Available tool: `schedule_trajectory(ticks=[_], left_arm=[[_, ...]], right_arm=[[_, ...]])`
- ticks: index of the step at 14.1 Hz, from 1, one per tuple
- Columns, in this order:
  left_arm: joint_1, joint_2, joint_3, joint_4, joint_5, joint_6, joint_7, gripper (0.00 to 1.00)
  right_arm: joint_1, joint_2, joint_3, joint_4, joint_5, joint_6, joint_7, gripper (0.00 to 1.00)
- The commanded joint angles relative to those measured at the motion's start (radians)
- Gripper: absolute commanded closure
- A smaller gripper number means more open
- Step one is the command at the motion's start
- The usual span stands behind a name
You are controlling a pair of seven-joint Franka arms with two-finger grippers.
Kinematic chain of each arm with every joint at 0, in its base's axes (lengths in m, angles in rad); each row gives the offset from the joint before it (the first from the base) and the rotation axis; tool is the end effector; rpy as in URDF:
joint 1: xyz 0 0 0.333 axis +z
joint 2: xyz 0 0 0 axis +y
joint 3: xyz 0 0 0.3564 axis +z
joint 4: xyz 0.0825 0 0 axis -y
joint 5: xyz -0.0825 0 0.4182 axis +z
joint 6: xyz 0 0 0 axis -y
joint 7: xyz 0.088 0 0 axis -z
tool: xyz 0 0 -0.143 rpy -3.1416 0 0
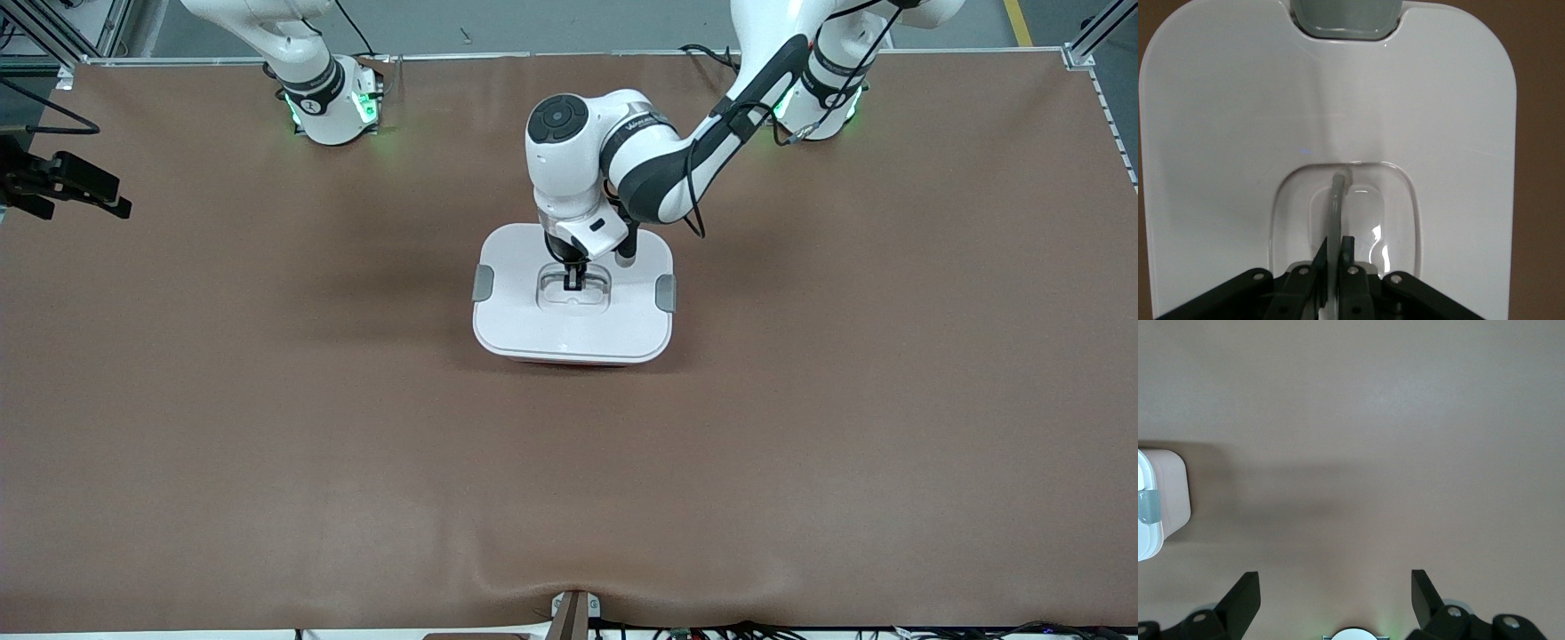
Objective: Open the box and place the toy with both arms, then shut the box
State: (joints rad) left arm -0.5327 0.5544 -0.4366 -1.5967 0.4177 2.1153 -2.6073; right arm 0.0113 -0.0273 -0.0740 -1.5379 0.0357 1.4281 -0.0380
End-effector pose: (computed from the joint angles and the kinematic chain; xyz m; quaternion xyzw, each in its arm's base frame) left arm 0.4764 -0.5673 0.3169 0.7352 0.6744 0.0630 0.0278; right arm 0.5604 -0.0303 0.6493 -0.9989 0.0105 0.0403 0.0208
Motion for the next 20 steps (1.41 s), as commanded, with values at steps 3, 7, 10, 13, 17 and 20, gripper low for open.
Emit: schedule_trajectory(ticks=[3,7,10,13,17,20], left_arm=[[-0.007,0.002,0.002,-0.049,0.079,0.008,-0.066,1.00],[-0.007,0.004,0.001,-0.048,0.101,0.008,-0.116,1.00],[0.003,0.001,-0.001,-0.037,0.095,0.002,-0.102,0.71],[0.004,-0.005,-0.001,-0.032,0.087,-0.003,-0.105,0.62],[0.003,-0.007,-0.002,-0.031,0.081,-0.005,-0.108,0.50],[0.003,-0.019,-0.002,-0.031,0.081,-0.014,-0.105,0.10]], right_arm=[[-0.010,-0.016,0.008,-0.011,-0.008,-0.005,0.006,0.00],[-0.010,-0.016,0.008,-0.011,-0.008,-0.005,0.006,0.00],[-0.010,-0.016,0.008,-0.011,-0.008,-0.003,0.006,0.00],[-0.008,-0.016,0.008,-0.011,-0.008,-0.005,0.007,0.00],[-0.008,-0.016,0.008,-0.011,-0.007,-0.005,0.006,0.00],[-0.008,-0.016,0.008,-0.011,-0.007,-0.005,0.007,0.00]])
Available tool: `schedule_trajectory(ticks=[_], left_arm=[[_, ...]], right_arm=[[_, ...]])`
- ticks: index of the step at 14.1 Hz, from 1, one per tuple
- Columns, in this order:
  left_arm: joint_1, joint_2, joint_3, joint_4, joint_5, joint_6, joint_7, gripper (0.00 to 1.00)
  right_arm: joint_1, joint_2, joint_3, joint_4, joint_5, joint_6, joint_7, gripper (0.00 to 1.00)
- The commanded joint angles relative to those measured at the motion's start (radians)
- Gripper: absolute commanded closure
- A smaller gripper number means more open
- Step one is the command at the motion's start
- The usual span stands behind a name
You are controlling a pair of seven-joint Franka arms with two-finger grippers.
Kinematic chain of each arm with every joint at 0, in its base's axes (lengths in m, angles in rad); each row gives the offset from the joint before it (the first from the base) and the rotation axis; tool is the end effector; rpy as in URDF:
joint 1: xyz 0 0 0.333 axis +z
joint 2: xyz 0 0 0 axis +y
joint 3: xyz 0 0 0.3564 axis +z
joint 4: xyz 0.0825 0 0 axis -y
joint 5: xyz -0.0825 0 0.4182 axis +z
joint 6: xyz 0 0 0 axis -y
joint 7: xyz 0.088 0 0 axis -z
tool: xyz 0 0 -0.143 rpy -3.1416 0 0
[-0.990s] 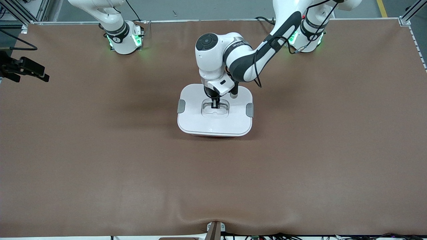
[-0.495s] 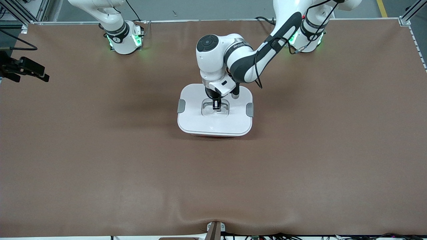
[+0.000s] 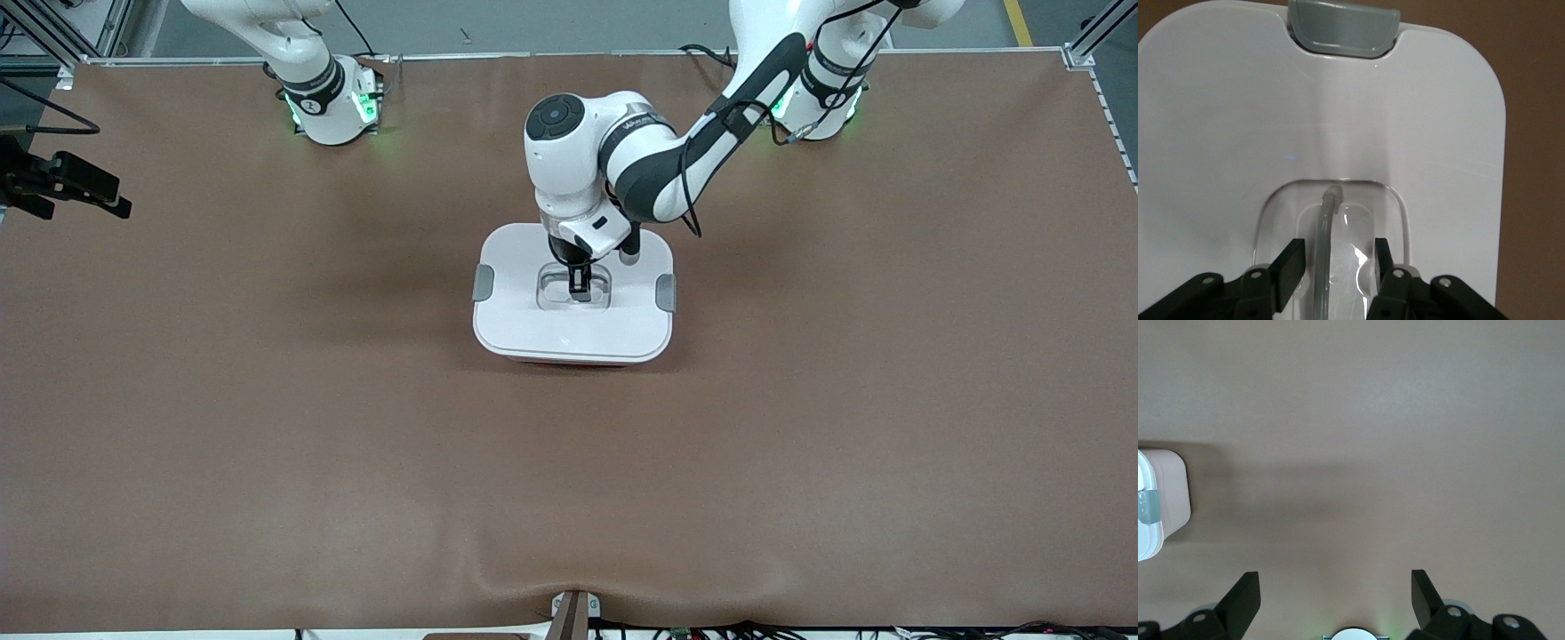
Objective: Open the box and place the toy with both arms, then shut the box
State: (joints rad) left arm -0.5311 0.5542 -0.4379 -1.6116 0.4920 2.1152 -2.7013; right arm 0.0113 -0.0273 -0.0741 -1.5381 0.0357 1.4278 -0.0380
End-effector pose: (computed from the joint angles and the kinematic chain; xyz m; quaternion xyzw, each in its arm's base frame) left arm 0.4779 -0.5624 0.3110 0.7157 0.6915 0.0925 0.0332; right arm 0.5603 -0.0303 0.6492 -0.9989 0.0105 0.0405 0.0208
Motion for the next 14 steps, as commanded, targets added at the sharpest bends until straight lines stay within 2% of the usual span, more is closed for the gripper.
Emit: schedule_trajectory(ticks=[1,4,9,14], left_arm=[[0.002,-0.022,-0.001,-0.016,0.007,-0.014,-0.012,0.04],[0.003,-0.040,-0.004,-0.010,-0.012,-0.032,-0.012,0.00],[0.003,-0.051,-0.007,0.093,-0.073,-0.153,-0.005,0.00],[0.006,-0.109,-0.008,0.136,-0.167,-0.227,0.005,0.00]], right_arm=[[-0.010,-0.016,0.008,-0.011,-0.007,-0.004,0.006,0.00],[-0.010,-0.016,0.008,-0.011,-0.007,-0.004,0.007,0.00],[-0.011,-0.016,0.008,-0.011,-0.007,-0.004,0.006,0.00],[-0.011,-0.016,0.008,-0.011,-0.007,-0.004,0.006,0.00]])
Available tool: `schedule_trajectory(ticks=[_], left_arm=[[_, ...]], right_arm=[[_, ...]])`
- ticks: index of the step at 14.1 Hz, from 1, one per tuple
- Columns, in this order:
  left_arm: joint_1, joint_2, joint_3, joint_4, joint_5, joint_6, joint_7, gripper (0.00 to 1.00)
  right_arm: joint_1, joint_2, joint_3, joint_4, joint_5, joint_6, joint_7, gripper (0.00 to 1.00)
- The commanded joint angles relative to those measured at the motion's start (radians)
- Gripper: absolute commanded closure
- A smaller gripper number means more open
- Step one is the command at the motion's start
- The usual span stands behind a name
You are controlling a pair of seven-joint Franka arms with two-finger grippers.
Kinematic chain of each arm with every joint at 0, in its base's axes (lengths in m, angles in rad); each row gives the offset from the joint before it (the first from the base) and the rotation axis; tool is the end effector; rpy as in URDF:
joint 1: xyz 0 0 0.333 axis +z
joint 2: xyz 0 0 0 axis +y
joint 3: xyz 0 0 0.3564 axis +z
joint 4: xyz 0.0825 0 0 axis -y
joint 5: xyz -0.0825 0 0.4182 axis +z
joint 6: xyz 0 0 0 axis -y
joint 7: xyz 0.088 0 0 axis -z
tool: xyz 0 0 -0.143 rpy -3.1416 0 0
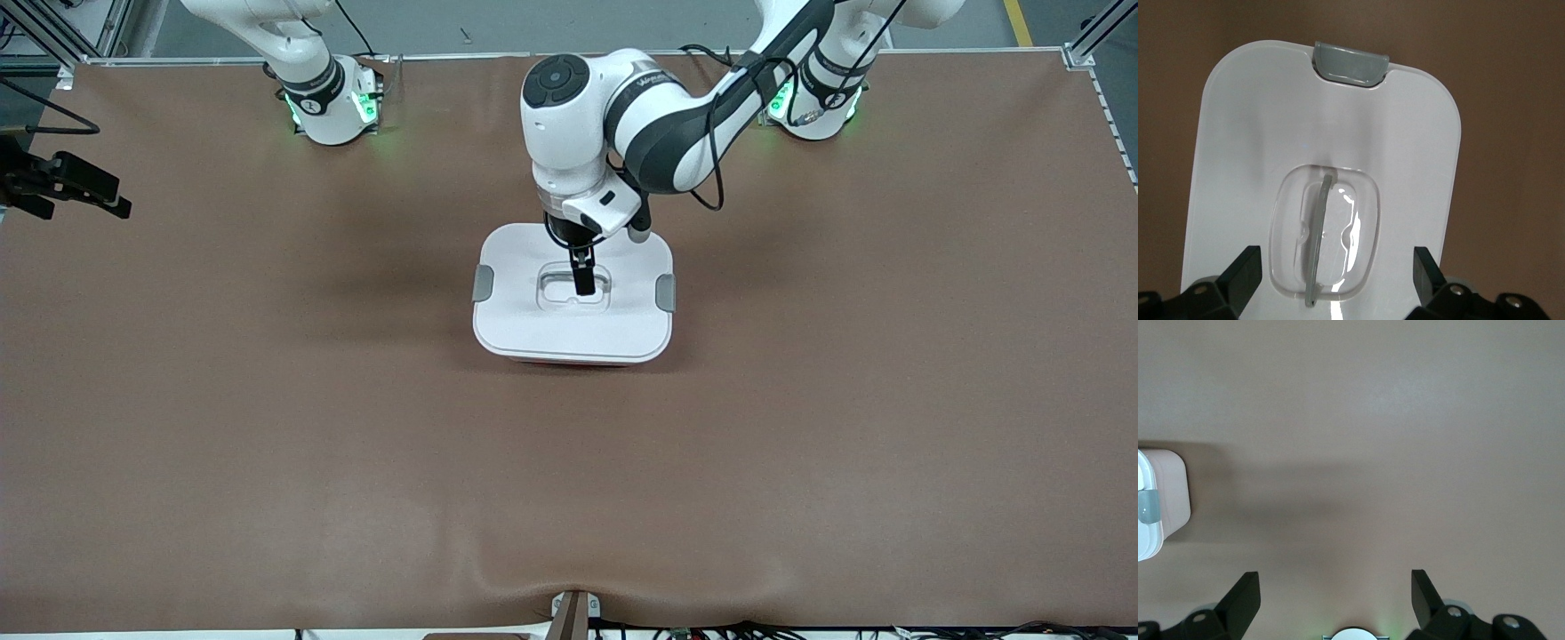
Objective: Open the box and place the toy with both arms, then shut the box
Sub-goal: 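Release the lid handle and lift the left gripper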
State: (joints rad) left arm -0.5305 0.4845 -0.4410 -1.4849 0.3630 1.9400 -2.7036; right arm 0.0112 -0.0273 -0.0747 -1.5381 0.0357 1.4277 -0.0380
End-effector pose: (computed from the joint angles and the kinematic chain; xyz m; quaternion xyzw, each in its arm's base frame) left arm 0.4859 -0.5606 0.4053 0.6768 0.7328 0.0647 0.0282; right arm 0.5603 -0.0307 0.6492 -0.9989 0.0109 0.0406 0.0209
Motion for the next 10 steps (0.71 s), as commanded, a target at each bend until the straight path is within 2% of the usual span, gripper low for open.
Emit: schedule_trajectory(ticks=[1,6,8,10], left_arm=[[0.010,-0.066,-0.005,0.009,-0.058,-0.076,0.027,0.00],[0.075,-0.181,-0.004,0.040,-0.119,-0.216,0.191,0.00],[0.127,-0.214,-0.004,0.040,-0.121,-0.245,0.276,0.00],[0.205,-0.244,-0.005,0.044,-0.171,-0.282,0.410,0.00]], right_arm=[[-0.013,-0.016,0.009,-0.011,-0.007,-0.004,0.006,0.00],[-0.013,-0.016,0.009,-0.011,-0.007,-0.004,0.006,0.00],[-0.013,-0.016,0.009,-0.011,-0.005,-0.004,0.006,0.00],[-0.013,-0.016,0.009,-0.011,-0.007,-0.004,0.006,0.00]])
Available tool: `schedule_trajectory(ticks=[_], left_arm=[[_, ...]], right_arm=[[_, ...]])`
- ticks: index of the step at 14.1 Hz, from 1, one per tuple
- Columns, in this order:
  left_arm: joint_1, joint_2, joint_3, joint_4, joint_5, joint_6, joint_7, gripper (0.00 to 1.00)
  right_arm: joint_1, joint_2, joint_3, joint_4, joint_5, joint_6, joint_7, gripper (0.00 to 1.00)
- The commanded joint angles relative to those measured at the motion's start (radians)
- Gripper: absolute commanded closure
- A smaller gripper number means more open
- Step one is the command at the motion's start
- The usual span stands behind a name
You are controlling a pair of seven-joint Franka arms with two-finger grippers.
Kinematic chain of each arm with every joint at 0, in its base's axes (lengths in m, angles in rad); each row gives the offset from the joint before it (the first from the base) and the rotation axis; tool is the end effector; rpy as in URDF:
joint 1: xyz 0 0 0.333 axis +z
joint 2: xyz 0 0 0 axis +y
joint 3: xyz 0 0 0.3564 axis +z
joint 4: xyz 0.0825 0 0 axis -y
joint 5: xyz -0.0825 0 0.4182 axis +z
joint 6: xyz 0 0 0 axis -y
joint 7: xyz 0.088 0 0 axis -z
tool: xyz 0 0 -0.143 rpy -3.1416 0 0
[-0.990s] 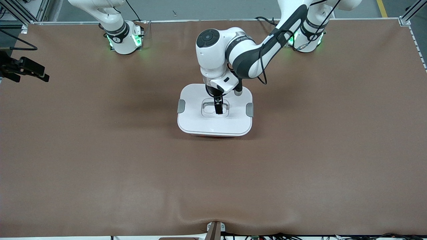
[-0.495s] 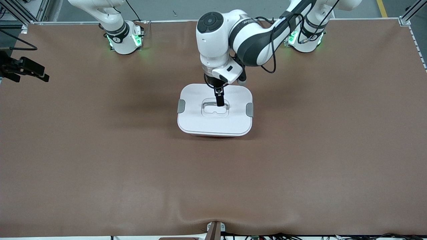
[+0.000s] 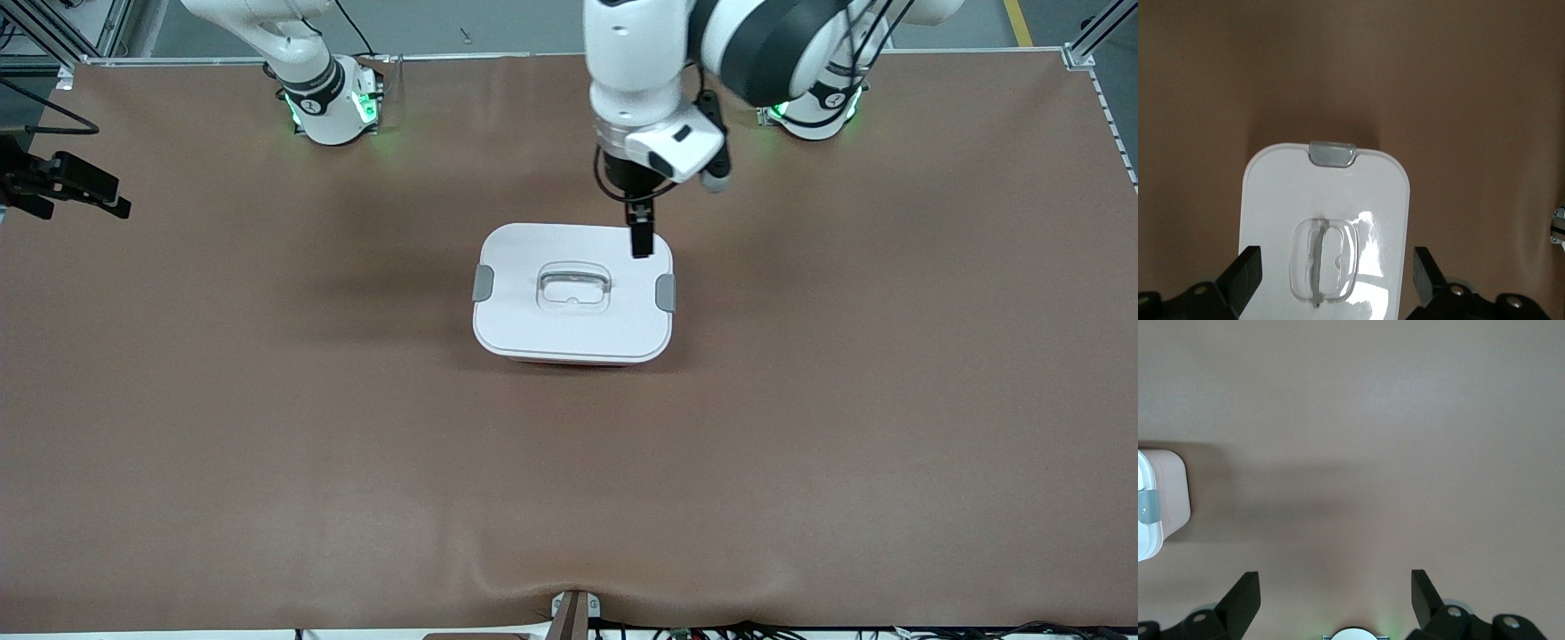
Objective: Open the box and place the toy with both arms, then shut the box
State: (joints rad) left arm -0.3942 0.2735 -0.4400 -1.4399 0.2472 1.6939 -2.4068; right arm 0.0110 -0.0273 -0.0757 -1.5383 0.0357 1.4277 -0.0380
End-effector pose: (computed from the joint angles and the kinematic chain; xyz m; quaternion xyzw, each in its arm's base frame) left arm 0.5071 -0.4595 0.5473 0.7102 0.7010 0.0648 0.0063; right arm 0.5602 -0.0314 0.6491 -0.9989 0.0115 0.0406 0.0209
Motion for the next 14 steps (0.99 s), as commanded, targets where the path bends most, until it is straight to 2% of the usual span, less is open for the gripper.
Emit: schedule_trajectory(ticks=[1,5,14], left_arm=[[0.108,-0.040,-0.006,0.009,-0.089,-0.051,0.179,0.00],[0.213,-0.069,-0.006,0.009,-0.132,-0.079,0.313,0.00],[0.349,-0.102,-0.002,0.010,-0.134,-0.140,0.693,0.00]], right_arm=[[-0.013,-0.016,0.010,-0.011,-0.007,-0.004,0.006,0.00],[-0.013,-0.016,0.010,-0.011,-0.007,-0.004,0.006,0.00],[-0.013,-0.016,0.010,-0.011,-0.005,-0.004,0.006,0.00]])
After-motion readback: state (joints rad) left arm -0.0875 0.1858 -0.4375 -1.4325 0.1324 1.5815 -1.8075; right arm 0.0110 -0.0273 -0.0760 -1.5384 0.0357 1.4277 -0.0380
